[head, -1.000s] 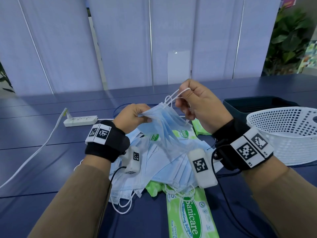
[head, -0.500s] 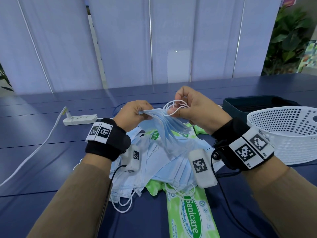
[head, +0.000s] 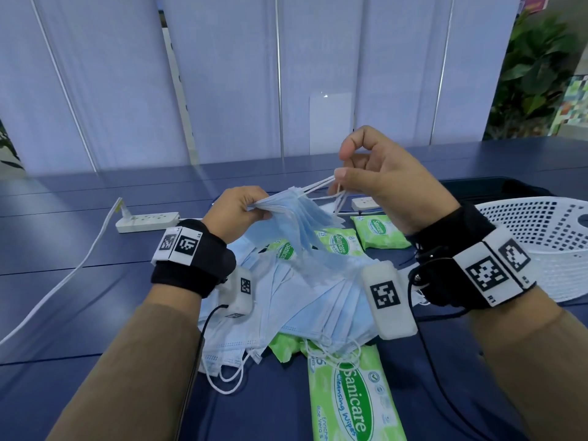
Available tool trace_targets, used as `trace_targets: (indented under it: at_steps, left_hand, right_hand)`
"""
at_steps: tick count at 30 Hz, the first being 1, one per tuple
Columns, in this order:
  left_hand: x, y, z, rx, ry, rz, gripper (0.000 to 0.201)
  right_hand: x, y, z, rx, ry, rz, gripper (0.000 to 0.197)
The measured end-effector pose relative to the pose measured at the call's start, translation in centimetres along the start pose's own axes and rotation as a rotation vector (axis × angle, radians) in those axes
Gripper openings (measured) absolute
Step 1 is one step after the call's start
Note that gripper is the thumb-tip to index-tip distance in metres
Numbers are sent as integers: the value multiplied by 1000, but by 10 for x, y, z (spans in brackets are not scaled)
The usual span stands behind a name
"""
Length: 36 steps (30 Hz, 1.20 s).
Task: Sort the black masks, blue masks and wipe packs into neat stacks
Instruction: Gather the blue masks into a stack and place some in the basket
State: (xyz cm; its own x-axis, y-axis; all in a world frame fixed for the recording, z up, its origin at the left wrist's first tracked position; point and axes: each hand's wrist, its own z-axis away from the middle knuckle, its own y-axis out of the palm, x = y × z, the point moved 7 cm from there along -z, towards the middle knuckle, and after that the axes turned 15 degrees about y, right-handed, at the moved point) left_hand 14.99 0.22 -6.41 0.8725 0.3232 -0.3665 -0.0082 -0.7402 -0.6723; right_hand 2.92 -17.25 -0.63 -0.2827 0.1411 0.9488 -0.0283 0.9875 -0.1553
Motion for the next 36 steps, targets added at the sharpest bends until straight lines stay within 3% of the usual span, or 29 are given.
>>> trace_targets:
  at_steps: [4, 8, 9, 12, 16, 20, 22, 25, 29, 30, 33, 36]
  left_hand:
    - [0, 5, 2, 36, -26, 105, 29]
    - [2, 0, 5, 20, -85, 123, 7]
    - [2, -1, 5, 21, -95, 140, 11]
    - [-5, -1, 3, 58, -95, 170, 29]
    - [-13, -2, 2, 87, -110, 206, 30]
    - [-10, -1, 5, 58, -131, 294, 23]
    - [-7, -1, 5, 13, -135, 350, 35]
    - [-6, 2, 4, -2, -115, 431, 41]
    - [-7, 5, 4, 0, -99, 466, 36]
    - [-7, 5, 4, -1, -101, 466, 32]
    - [-4, 5, 4, -24, -103, 462, 15]
    - [-1, 6, 6, -46, -107, 481, 18]
  right_hand:
    - [1, 3, 2, 112, -1, -226, 18]
    - [3, -2, 0, 54, -56, -232, 19]
    - [2, -4, -1, 19, -60, -213, 19]
    - [-3, -11, -4, -141, -52, -95, 17]
    - [-8, -17, -3, -205, 2, 25, 30]
    - [-14, -8, 0, -81, 154, 82, 29]
    - [-15, 2, 5, 32, 208, 180, 30]
    - [-11, 21, 11, 146, 177, 398, 39]
    - [0, 25, 9, -64, 13, 755, 8]
    - [2, 22, 8, -117, -7, 766, 14]
    - [8, 11, 8, -180, -27, 571, 20]
    - [12, 9, 11, -21, -62, 299, 22]
